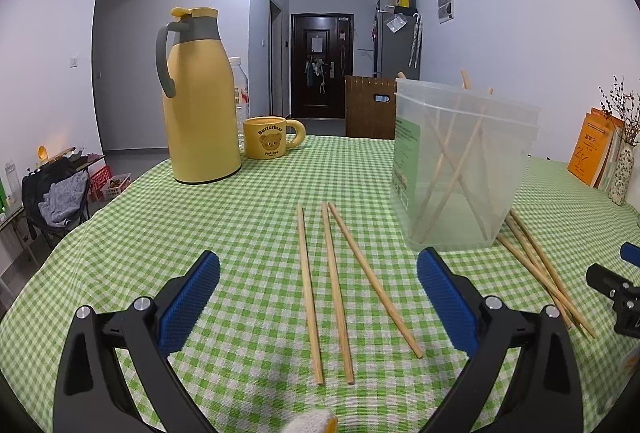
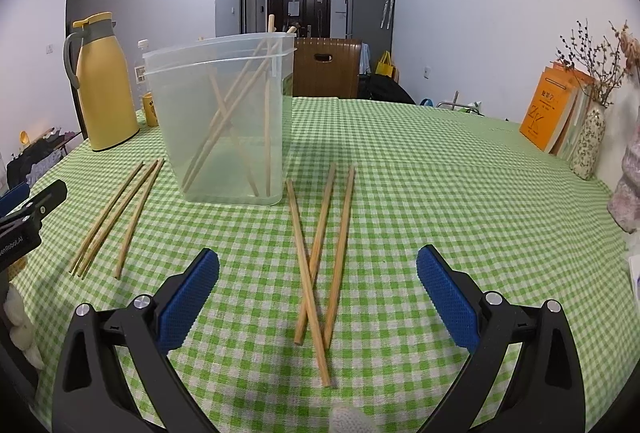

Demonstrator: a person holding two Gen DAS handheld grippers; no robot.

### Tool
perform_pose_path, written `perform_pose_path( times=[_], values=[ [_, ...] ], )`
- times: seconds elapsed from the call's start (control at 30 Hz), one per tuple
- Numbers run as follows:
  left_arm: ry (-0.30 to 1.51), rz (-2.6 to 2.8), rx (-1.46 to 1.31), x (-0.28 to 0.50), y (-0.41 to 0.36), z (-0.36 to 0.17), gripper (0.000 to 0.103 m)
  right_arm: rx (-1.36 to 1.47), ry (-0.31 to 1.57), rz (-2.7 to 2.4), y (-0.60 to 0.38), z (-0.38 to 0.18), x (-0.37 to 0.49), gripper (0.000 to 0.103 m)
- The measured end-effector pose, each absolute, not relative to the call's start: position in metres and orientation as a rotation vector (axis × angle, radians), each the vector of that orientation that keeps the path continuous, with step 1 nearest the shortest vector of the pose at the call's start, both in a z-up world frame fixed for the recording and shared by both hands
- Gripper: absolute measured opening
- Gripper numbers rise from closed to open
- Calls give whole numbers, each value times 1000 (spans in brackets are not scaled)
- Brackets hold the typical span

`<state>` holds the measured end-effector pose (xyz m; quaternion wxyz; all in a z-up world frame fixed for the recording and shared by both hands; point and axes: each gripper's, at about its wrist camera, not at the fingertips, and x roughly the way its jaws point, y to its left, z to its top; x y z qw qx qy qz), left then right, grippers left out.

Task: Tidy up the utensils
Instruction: 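Pull both tools back from the box over the remaining chopsticks, then lower the right tool onto another chopstick and close on it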

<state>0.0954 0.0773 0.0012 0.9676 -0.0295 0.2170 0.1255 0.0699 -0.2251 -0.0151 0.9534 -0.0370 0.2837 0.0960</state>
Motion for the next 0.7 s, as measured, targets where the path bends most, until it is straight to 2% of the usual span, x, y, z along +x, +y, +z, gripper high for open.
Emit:
perform_pose_path(
  times=[0.23,0.47,0.67,0.7],
  values=[
    [417,249,-58,91,76,3,96,-88,627,260,-241,-4,84,95],
    [408,241,-65,89,76,5,96,-121,761,282,-247,-12,114,94],
    [400,237,-67,87,76,4,96,-149,893,284,-245,-21,151,61],
    [401,237,-67,88,76,4,96,-145,913,288,-246,-23,156,48]
  ],
)
